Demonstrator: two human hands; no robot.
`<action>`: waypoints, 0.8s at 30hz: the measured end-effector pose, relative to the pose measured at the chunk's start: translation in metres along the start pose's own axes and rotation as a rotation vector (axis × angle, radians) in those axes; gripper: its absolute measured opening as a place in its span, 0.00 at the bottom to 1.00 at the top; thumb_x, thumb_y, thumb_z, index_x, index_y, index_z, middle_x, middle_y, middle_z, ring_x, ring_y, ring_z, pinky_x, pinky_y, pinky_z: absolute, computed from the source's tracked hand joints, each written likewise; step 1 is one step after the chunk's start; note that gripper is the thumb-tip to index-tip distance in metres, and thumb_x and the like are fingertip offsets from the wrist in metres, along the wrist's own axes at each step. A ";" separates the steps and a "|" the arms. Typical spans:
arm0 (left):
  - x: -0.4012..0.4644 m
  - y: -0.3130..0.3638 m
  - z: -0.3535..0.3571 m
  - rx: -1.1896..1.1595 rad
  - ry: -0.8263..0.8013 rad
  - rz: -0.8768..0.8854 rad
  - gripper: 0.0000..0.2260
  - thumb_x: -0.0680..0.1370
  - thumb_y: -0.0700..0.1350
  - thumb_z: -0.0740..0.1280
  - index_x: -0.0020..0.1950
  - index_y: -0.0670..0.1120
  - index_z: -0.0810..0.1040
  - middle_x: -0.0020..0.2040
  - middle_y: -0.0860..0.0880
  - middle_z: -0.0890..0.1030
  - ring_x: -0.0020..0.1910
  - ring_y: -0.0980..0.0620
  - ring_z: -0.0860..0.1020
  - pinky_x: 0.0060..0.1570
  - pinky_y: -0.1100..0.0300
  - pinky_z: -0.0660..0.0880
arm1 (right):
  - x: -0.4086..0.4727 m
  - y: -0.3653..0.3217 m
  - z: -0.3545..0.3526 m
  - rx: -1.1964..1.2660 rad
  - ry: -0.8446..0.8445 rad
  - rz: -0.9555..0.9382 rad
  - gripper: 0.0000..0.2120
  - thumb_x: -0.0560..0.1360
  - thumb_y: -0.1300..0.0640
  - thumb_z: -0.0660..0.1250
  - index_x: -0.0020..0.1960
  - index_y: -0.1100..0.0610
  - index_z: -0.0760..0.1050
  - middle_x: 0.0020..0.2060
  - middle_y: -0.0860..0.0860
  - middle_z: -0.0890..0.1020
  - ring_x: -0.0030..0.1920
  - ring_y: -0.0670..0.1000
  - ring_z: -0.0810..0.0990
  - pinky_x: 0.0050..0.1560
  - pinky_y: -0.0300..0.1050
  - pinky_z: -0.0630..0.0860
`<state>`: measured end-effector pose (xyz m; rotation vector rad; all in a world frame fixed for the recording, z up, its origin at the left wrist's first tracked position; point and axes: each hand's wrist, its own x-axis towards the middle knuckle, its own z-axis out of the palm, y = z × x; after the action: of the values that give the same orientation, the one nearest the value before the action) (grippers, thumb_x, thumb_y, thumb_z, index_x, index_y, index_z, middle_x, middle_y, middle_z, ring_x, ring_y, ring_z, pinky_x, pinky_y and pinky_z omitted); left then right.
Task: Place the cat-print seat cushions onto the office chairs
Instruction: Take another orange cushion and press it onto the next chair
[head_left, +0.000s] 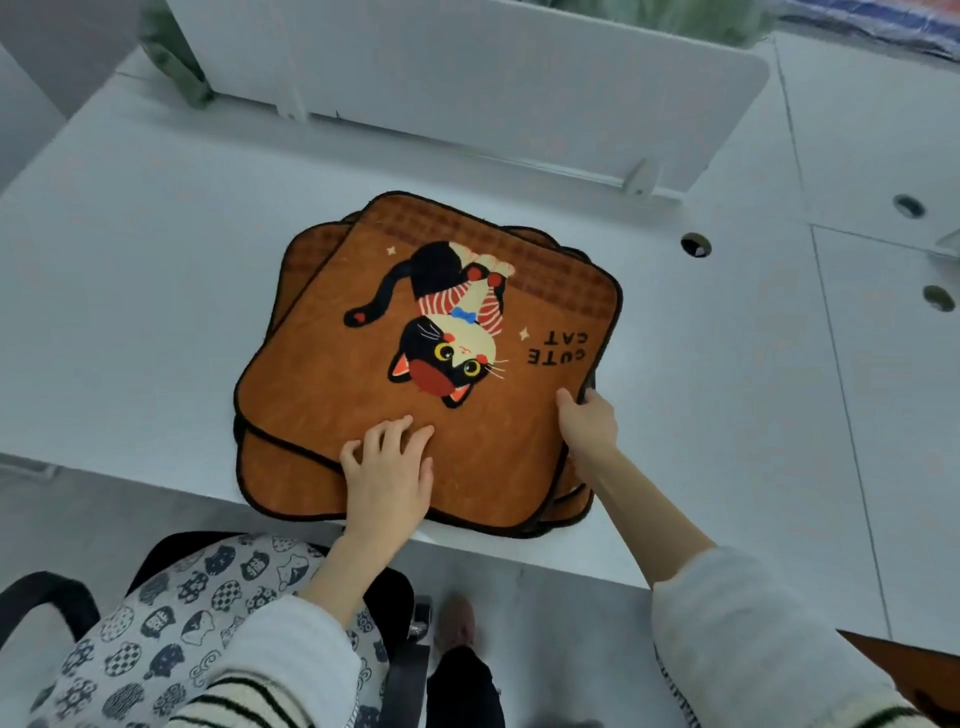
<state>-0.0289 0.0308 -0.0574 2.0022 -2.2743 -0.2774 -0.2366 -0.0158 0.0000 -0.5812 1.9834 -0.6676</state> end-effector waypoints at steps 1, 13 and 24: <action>0.001 -0.001 0.000 -0.002 0.006 0.007 0.14 0.71 0.45 0.71 0.57 0.49 0.80 0.58 0.46 0.78 0.55 0.44 0.76 0.50 0.44 0.71 | -0.001 -0.004 0.001 -0.040 0.020 -0.041 0.19 0.80 0.55 0.55 0.70 0.57 0.68 0.63 0.54 0.76 0.62 0.57 0.75 0.62 0.51 0.72; 0.025 0.041 -0.077 -0.389 0.149 0.094 0.25 0.80 0.49 0.58 0.75 0.46 0.57 0.74 0.43 0.61 0.72 0.45 0.62 0.68 0.47 0.66 | -0.066 -0.061 -0.089 -0.034 -0.014 -0.539 0.13 0.79 0.61 0.56 0.54 0.59 0.79 0.49 0.56 0.82 0.52 0.57 0.80 0.58 0.57 0.76; -0.081 0.281 -0.205 -0.414 0.489 0.531 0.33 0.76 0.57 0.63 0.76 0.47 0.55 0.74 0.38 0.59 0.74 0.38 0.57 0.70 0.43 0.56 | -0.237 0.025 -0.377 -0.635 0.506 -0.676 0.13 0.79 0.57 0.58 0.60 0.52 0.77 0.58 0.54 0.80 0.59 0.59 0.76 0.58 0.51 0.73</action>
<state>-0.2513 0.1304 0.2035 1.0738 -2.1019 -0.1648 -0.4647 0.2358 0.2887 -1.6483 2.4893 -0.6023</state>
